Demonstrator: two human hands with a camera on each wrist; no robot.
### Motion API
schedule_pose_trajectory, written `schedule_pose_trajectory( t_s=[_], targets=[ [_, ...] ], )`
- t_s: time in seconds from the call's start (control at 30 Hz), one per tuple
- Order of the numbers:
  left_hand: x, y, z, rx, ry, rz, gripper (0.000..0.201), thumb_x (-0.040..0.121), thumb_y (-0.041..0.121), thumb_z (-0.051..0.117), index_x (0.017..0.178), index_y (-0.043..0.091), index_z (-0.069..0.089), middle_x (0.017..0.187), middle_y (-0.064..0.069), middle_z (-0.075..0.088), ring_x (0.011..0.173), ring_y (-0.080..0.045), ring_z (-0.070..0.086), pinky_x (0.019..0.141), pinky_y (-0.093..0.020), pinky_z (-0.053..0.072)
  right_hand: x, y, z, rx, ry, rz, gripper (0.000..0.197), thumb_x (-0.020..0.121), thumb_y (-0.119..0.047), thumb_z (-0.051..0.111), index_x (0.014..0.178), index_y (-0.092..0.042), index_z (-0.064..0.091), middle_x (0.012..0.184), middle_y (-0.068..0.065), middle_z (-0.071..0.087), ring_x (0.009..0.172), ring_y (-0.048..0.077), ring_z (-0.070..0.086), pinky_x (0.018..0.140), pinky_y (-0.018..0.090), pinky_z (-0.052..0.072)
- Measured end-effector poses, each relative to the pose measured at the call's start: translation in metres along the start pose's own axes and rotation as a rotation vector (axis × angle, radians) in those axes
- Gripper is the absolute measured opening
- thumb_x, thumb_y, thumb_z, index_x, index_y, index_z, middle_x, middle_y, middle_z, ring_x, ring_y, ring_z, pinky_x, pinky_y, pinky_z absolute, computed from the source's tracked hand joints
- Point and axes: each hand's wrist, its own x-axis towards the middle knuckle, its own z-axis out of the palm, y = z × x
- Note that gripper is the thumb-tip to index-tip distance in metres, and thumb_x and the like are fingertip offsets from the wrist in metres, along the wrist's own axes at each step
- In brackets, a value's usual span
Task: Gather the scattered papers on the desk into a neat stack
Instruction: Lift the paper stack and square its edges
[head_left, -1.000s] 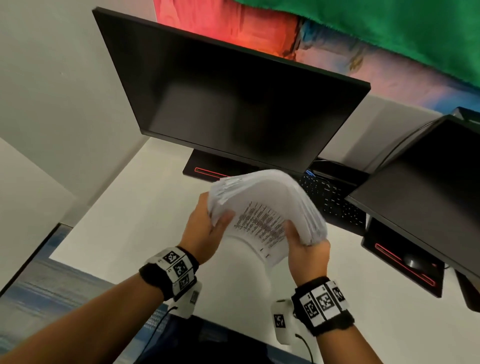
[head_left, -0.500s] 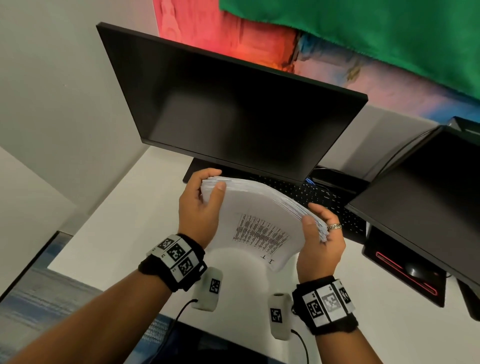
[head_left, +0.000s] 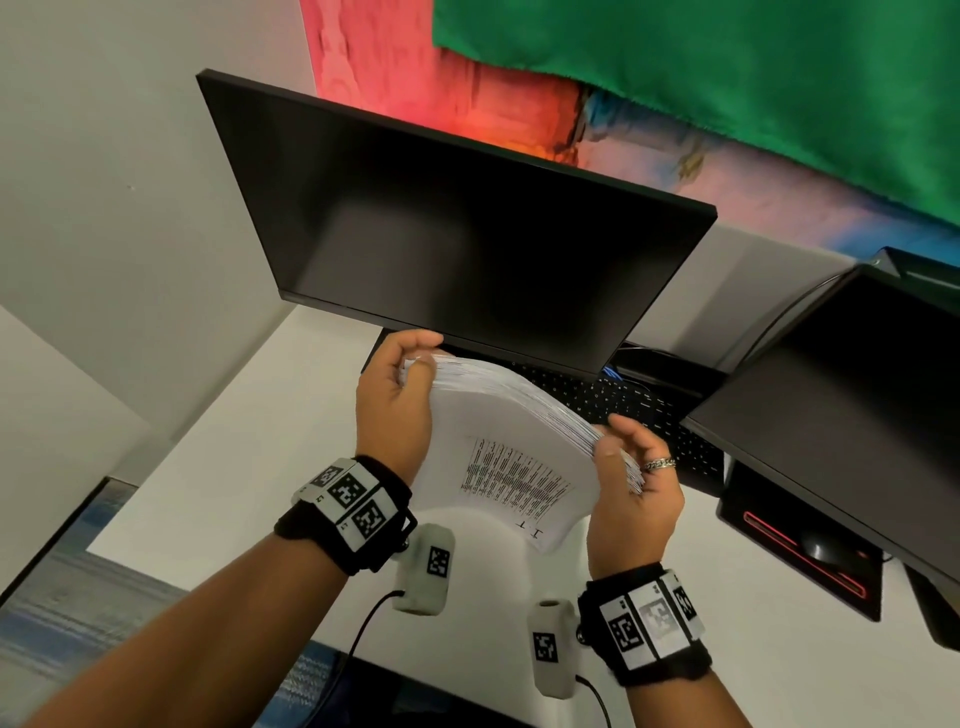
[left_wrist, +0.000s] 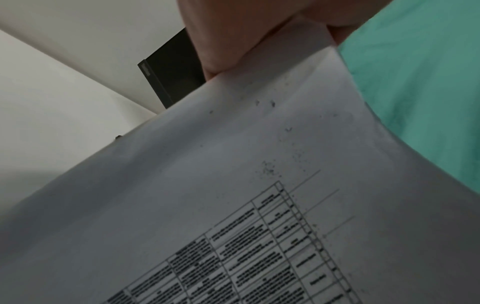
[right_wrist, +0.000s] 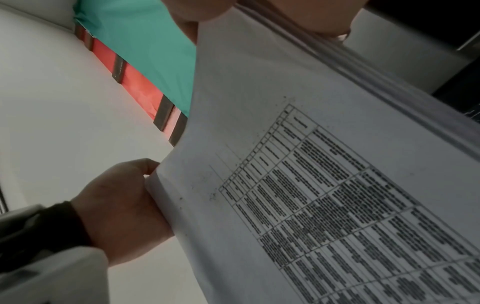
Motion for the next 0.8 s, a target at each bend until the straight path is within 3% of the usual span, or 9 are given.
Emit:
schedule_pose_trajectory(
  t_s=[0.07,0.13,0.23,0.33,0.4,0.5,0.57,0.67,0.8],
  targets=[
    [0.000,0.001,-0.002,0.007,-0.027,0.017,0.020,0.091,0.027,0.055,0.110,0.025,0.062,0.104,0.002,0.069,0.095,-0.008,0.065,0.079,-0.022,0.050,-0.001,-0.001,-0.003,-0.038,-0.071,-0.004,0.036,0.081,-0.002,0.073,0.111,-0.018,0.063,0.098,-0.007,0.068,0.085,0.000,0.068,0.066,0.014,0.055],
    [0.001,-0.004,-0.010,-0.025,-0.147,0.035,0.042,0.083,0.037,0.066,0.122,0.032,0.051,0.107,0.001,0.067,0.095,-0.008,0.066,0.080,-0.021,0.054,0.002,0.001,-0.006,-0.114,-0.089,-0.006,0.033,0.077,-0.005,0.078,0.104,-0.022,0.068,0.094,-0.008,0.070,0.084,0.002,0.069,0.067,0.016,0.057],
    [0.006,-0.016,-0.024,-0.029,-0.376,-0.070,0.076,0.066,0.028,0.089,0.128,0.035,0.045,0.110,-0.001,0.065,0.097,-0.017,0.069,0.077,-0.026,0.060,0.017,0.004,-0.014,-0.180,-0.075,-0.008,0.021,0.077,-0.009,0.080,0.085,-0.027,0.072,0.082,-0.012,0.073,0.075,0.001,0.067,0.064,0.014,0.053],
    [0.006,-0.015,-0.023,0.156,-0.409,-0.079,0.037,0.071,0.024,0.085,0.102,0.035,0.067,0.094,0.012,0.074,0.089,-0.009,0.071,0.074,-0.029,0.061,0.031,-0.003,-0.027,-0.323,-0.154,-0.068,0.018,0.077,-0.013,0.081,0.082,-0.028,0.073,0.081,-0.015,0.073,0.072,0.000,0.067,0.066,0.016,0.054],
    [0.006,-0.003,-0.017,0.195,-0.400,0.028,0.026,0.077,0.020,0.082,0.093,0.034,0.069,0.085,0.017,0.074,0.083,0.003,0.068,0.072,-0.016,0.055,0.041,-0.015,-0.034,-0.520,-0.185,-0.125,0.017,0.078,-0.018,0.081,0.084,-0.031,0.072,0.077,-0.015,0.072,0.072,0.000,0.066,0.070,0.018,0.055],
    [0.010,0.028,-0.009,0.319,-0.426,0.270,0.013,0.080,0.022,0.079,0.083,0.021,0.067,0.077,0.011,0.068,0.073,-0.001,0.062,0.064,-0.008,0.044,0.049,-0.036,-0.027,-0.839,-0.349,-0.190,0.038,0.081,-0.025,0.078,0.115,-0.035,0.064,0.088,-0.017,0.070,0.078,0.005,0.064,0.079,0.031,0.056],
    [0.014,0.050,-0.007,0.443,-0.484,0.459,0.022,0.081,0.029,0.078,0.072,0.024,0.058,0.069,0.012,0.059,0.065,-0.004,0.055,0.058,-0.011,0.038,0.049,-0.045,-0.009,-0.848,-0.471,-0.204,0.059,0.077,-0.027,0.080,0.129,-0.039,0.054,0.093,-0.019,0.067,0.082,0.003,0.062,0.080,0.025,0.053],
    [0.019,0.066,-0.005,0.548,-0.578,0.601,0.025,0.081,0.039,0.075,0.074,0.025,0.056,0.068,0.011,0.056,0.064,-0.007,0.053,0.057,-0.021,0.041,0.045,-0.044,0.019,-0.653,-0.508,-0.235,0.027,0.079,-0.026,0.079,0.098,-0.036,0.065,0.081,-0.019,0.067,0.074,-0.002,0.063,0.068,0.021,0.051],
    [0.038,0.038,-0.037,0.726,-0.588,0.397,0.027,0.075,0.052,0.074,0.085,0.030,0.063,0.076,0.013,0.065,0.071,-0.009,0.060,0.066,-0.034,0.051,0.047,-0.031,0.013,-0.590,-0.500,-0.214,0.021,0.081,-0.022,0.078,0.081,-0.036,0.062,0.074,-0.019,0.067,0.073,-0.004,0.065,0.060,0.012,0.049]
  ],
)
